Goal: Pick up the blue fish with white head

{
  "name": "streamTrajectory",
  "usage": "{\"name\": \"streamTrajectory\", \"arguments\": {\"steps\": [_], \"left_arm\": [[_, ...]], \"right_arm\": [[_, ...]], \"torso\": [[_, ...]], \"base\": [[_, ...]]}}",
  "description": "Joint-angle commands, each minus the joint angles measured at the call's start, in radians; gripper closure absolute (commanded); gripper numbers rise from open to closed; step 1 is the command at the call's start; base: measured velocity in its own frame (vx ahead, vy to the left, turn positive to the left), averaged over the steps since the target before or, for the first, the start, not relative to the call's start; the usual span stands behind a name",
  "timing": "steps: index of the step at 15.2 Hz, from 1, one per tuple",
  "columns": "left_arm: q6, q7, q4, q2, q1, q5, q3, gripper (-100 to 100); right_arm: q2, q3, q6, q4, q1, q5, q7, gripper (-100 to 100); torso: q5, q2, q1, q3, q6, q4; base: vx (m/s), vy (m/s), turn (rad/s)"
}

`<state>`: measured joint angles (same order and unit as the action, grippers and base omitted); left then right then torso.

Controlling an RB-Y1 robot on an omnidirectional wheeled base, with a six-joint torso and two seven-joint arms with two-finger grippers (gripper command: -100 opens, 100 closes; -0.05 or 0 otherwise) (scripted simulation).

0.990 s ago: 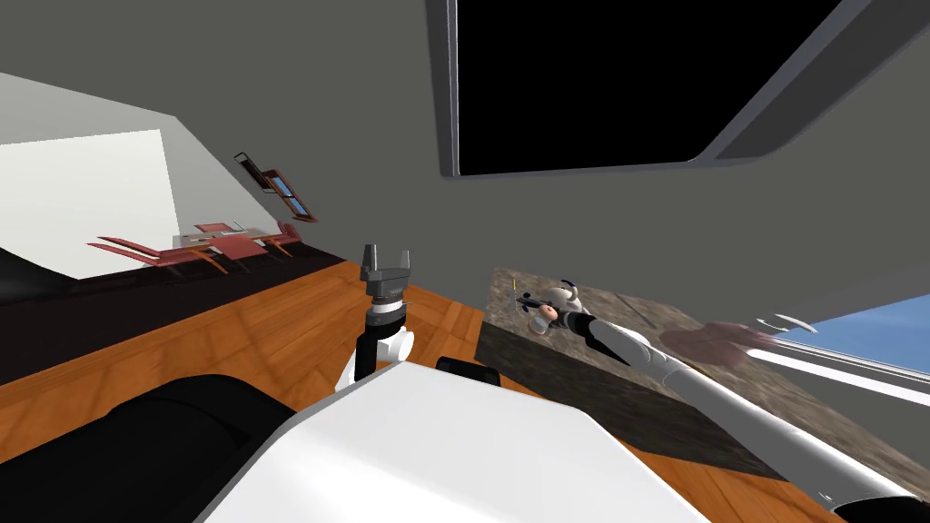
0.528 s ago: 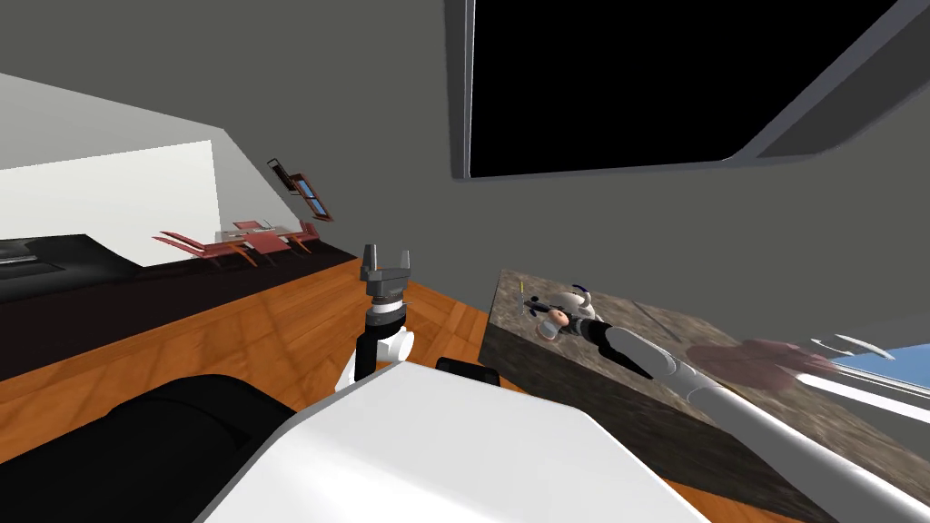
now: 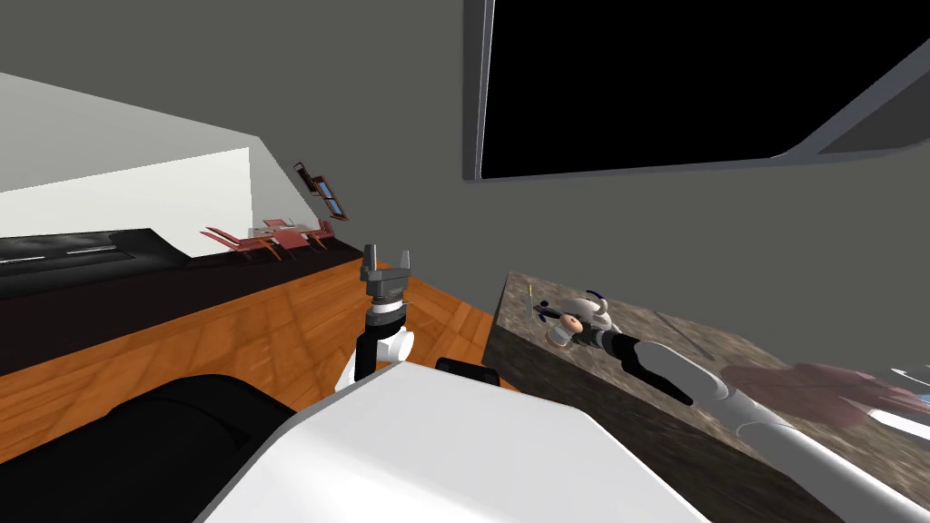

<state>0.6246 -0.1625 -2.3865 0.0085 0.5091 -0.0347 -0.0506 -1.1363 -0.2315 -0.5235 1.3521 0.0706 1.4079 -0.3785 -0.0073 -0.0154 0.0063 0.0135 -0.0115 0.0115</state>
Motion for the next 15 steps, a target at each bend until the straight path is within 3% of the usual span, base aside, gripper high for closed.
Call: {"name": "streamTrajectory", "arguments": {"steps": [1, 3, 4, 7, 9, 10, 12, 14, 15], "left_arm": [[0.0, 0.0, 0.0, 0.0, 0.0, 0.0, 0.0, 0], [0.0, 0.0, 0.0, 0.0, 0.0, 0.0, 0.0, 0], [0.0, 0.0, 0.0, 0.0, 0.0, 0.0, 0.0, 0], [0.0, 0.0, 0.0, 0.0, 0.0, 0.0, 0.0, 0], [0.0, 0.0, 0.0, 0.0, 0.0, 0.0, 0.0, 0], [0.0, 0.0, 0.0, 0.0, 0.0, 0.0, 0.0, 0], [0.0, 0.0, 0.0, 0.0, 0.0, 0.0, 0.0, 0], [0.0, 0.0, 0.0, 0.0, 0.0, 0.0, 0.0, 0], [0.0, 0.0, 0.0, 0.0, 0.0, 0.0, 0.0, 0]], "right_arm": [[-0.001, 0.028, 0.002, 0.002, 0.024, -0.021, -0.05, -100], [-0.001, 0.028, 0.002, 0.002, 0.024, -0.021, -0.069, -100], [-0.008, 0.075, -0.016, -0.036, 0.071, -0.069, -0.105, -100], [-0.008, 0.147, -0.016, -0.036, 0.139, -0.142, -0.178, -100], [-0.008, 0.159, -0.016, -0.036, 0.148, -0.142, -0.219, -100], [-0.015, 0.202, -0.034, -0.075, 0.191, -0.188, -0.248, -100], [-0.015, 0.25, -0.034, -0.075, 0.252, -0.232, -0.298, -100], [-0.015, 0.29, -0.034, -0.075, 0.271, -0.262, -0.342, -100], [-0.015, 0.29, -0.034, -0.075, 0.271, -0.262, -0.361, -100]], "torso": [[0.0, 0.0, 0.0, 0.0, 0.0, 0.0], [-0.001, 0.0, -0.002, 0.0, 0.0, 0.0], [-0.001, 0.0, -0.002, 0.0, 0.0, 0.0], [0.0, 0.0, 0.002, 0.0, -0.001, 0.0], [0.0, 0.0, 0.0, 0.0, 0.0, 0.0], [0.0, 0.0, -0.001, 0.0, 0.0, 0.0], [0.0, 0.0, 0.002, 0.0, -0.002, 0.0], [0.0, 0.0, 0.001, 0.0, 0.0, 0.0], [0.0, -0.001, 0.0, 0.0, 0.0, 0.0]], "base": [[0.009, 0.005, -0.018], [0.005, -0.004, -0.008], [-0.019, 0.048, 0.243], [-0.005, 0.064, 0.236], [0.012, 0.018, -0.033], [-0.011, 0.047, 0.25], [-0.009, 0.08, 0.36], [0.02, 0.031, -0.01], [0.012, 0.014, -0.043]]}}
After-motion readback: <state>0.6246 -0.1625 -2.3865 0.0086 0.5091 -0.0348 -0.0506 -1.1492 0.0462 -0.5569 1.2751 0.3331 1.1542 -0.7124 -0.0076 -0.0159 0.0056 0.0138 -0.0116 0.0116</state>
